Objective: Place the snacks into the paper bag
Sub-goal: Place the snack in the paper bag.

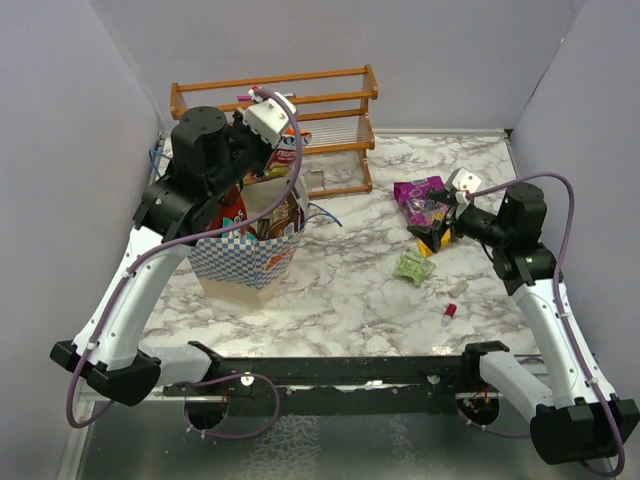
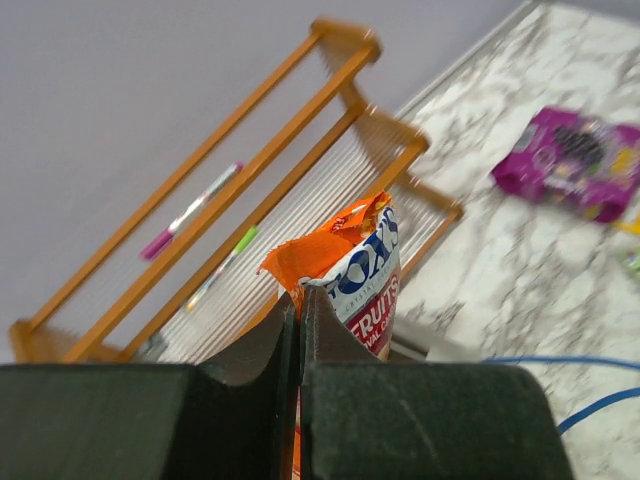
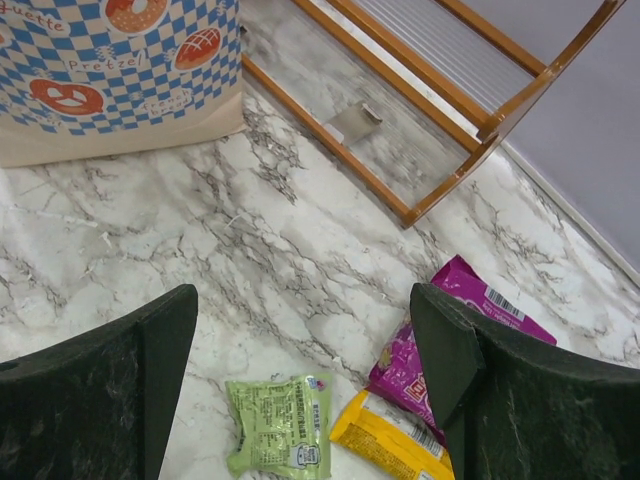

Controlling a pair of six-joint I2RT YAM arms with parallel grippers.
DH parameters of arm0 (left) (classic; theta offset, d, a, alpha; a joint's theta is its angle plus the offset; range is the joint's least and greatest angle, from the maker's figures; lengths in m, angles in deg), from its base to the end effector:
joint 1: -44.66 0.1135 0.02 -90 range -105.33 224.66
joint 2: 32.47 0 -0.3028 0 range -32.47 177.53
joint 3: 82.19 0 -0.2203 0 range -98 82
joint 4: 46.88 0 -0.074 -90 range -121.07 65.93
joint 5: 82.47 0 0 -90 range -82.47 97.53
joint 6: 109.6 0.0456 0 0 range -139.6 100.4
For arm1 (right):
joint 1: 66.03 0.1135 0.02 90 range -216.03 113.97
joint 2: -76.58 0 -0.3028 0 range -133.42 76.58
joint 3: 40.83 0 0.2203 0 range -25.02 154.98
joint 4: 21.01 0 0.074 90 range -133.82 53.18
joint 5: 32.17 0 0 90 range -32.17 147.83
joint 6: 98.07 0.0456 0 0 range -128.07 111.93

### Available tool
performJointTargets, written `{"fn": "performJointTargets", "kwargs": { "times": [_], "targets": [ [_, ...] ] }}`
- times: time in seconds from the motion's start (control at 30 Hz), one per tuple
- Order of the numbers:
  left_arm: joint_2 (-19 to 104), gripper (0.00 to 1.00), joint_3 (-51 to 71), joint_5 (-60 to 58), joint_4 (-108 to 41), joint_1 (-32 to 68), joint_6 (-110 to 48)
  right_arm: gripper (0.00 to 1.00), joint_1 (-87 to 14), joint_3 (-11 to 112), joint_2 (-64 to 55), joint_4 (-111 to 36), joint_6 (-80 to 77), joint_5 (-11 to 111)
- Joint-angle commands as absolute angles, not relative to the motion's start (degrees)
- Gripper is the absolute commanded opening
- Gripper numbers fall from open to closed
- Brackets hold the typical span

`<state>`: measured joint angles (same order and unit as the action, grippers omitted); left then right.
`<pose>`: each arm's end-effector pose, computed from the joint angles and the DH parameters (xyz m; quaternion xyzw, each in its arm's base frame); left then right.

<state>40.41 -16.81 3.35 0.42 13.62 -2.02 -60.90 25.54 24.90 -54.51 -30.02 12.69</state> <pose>0.1818 -0.1133 0.5380 0.3270 0.6644 -0.1055 0.6637 0.1424 0.0452 0.3727 -0.3930 0.6777 0.2301 0.5773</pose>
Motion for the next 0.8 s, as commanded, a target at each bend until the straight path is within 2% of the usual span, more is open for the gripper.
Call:
{"fn": "performJointTargets", "kwargs": {
  "times": [0.0,0.4,0.77],
  "targets": [
    [36.6,0.00,-12.4,11.8,3.3,16.0,4.9,0.87,-61.3,24.8,24.8,-52.2,-31.5,15.3],
    [30.9,0.00,-3.4,12.0,13.6,21.6,6.6,0.88,-61.3,23.5,23.4,-51.5,-32.1,17.6],
    [33.0,0.00,3.9,11.8,16.1,23.4,6.7,0.88,-61.3,22.9,21.5,-50.7,-32.4,22.6]
  ]
}}
